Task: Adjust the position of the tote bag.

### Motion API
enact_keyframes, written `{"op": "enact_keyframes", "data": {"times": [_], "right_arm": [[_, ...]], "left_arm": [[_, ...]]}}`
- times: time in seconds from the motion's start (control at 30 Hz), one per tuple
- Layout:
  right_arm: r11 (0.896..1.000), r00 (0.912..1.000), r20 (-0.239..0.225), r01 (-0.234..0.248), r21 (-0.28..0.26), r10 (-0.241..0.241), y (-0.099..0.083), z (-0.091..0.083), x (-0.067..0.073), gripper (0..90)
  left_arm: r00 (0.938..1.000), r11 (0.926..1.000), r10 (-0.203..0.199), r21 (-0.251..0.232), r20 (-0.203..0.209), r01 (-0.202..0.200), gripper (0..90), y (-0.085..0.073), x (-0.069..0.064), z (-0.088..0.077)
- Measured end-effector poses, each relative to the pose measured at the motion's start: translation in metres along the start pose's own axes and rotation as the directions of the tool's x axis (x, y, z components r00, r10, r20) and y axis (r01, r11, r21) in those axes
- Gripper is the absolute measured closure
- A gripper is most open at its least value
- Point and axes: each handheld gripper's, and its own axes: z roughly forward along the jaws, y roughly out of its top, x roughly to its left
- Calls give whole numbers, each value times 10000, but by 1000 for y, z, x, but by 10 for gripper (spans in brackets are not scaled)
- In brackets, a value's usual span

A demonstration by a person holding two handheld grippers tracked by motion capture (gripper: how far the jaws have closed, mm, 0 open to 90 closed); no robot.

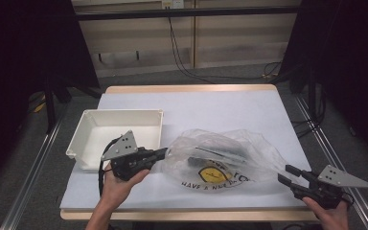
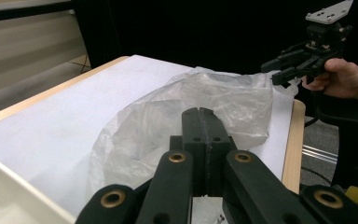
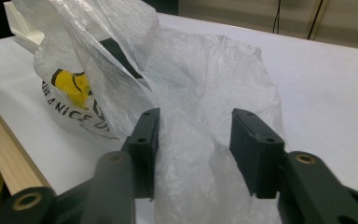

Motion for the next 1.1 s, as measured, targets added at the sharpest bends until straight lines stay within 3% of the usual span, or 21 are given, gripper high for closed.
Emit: {"op": "enact_keyframes", "data": {"times": [0.27, 0.47, 0.87, 0.97, 1.1], "right_arm": [[9998, 9986, -495, -174, -136, 167, 10, -1, -6, 749], [9999, 9954, -947, -154, 38, 157, 24, 5, -13, 893], [9980, 9912, -1202, 584, 241, -551, 74, 30, -24, 900], [9975, 9889, -1339, 670, 211, -636, 86, 34, -27, 900], [9963, 9863, -1458, 821, 249, -777, 96, 41, -28, 853]], "left_arm": [[9990, 9995, -284, -157, -347, 279, 900, -9, 6, -18], [9987, 9993, -272, 238, -439, 283, 900, -21, 7, -23], [9973, 9922, 338, 1221, -654, -256, 900, -14, 8, -36], [9965, 9929, 431, 1135, -710, -349, 900, -12, 10, -41], [9958, 9960, 264, 869, -877, -187, 900, -10, 14, -45]]}}
